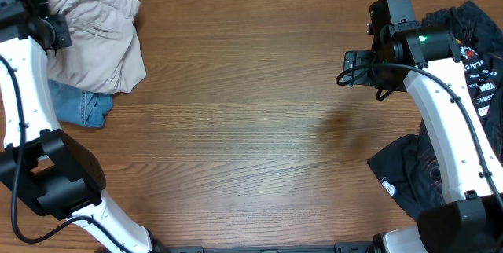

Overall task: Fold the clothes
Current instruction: 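Lower the shorts onto the jeans stack and adjust with the left gripper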

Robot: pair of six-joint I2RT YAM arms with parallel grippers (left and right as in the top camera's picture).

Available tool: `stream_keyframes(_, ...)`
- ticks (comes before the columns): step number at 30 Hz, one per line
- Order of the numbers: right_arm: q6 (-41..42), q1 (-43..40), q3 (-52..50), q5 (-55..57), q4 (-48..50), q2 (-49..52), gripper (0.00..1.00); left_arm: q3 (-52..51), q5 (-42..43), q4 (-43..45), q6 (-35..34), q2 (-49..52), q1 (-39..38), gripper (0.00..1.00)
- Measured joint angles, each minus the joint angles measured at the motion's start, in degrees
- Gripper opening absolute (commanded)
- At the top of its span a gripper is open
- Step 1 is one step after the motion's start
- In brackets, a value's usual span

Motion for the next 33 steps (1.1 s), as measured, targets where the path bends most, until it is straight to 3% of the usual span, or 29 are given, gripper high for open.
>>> stream_keyframes(5,0.0,0.0,0.0,-0.4,0.0,0.0,0.90,0.0,0.2,0.4,-0.6,0.1,3.3,0.05)
stream_keyframes(6,0.0,0.0,0.0,-0.6,0.0,0.0,0.90,0.0,0.3,0.4,-0.8,0.2,4.1,0.09)
stream_keyframes(8,0.0,0.0,0.0,-0.7,-0.1,0.0,0.90,0.0,0.3,0.7,-1.5,0.9,5.8,0.37)
stream_keyframes(10,0.0,0.0,0.0,-0.9,-0.2,0.0,0.90,0.0,0.2,1.4,-2.4,2.2,7.6,0.82)
stream_keyframes(11,0.0,0.0,0.0,-1.0,-0.3,0.0,0.90,0.0,0.0,1.7,-3.0,3.1,8.5,0.96)
stream_keyframes(12,0.0,0.0,0.0,-1.0,-0.3,0.0,0.90,0.0,-0.3,1.9,-3.7,4.0,9.4,1.00)
stream_keyframes(18,0.0,0.0,0.0,-1.0,-0.6,0.0,0.90,0.1,-3.3,-3.0,-12.5,9.1,14.0,1.00)
stream_keyframes(23,0.0,0.0,0.0,-1.1,-0.8,0.0,0.90,0.1,-3.1,-3.9,-15.9,9.3,15.8,1.00)
stream_keyframes(27,0.0,0.0,0.0,-1.2,-0.8,0.0,0.91,0.1,2.1,-4.3,-17.0,8.0,15.2,0.98)
stream_keyframes(33,0.1,0.0,0.0,-1.6,0.2,0.0,1.00,0.1,8.5,-9.1,-17.3,1.6,10.4,1.00)
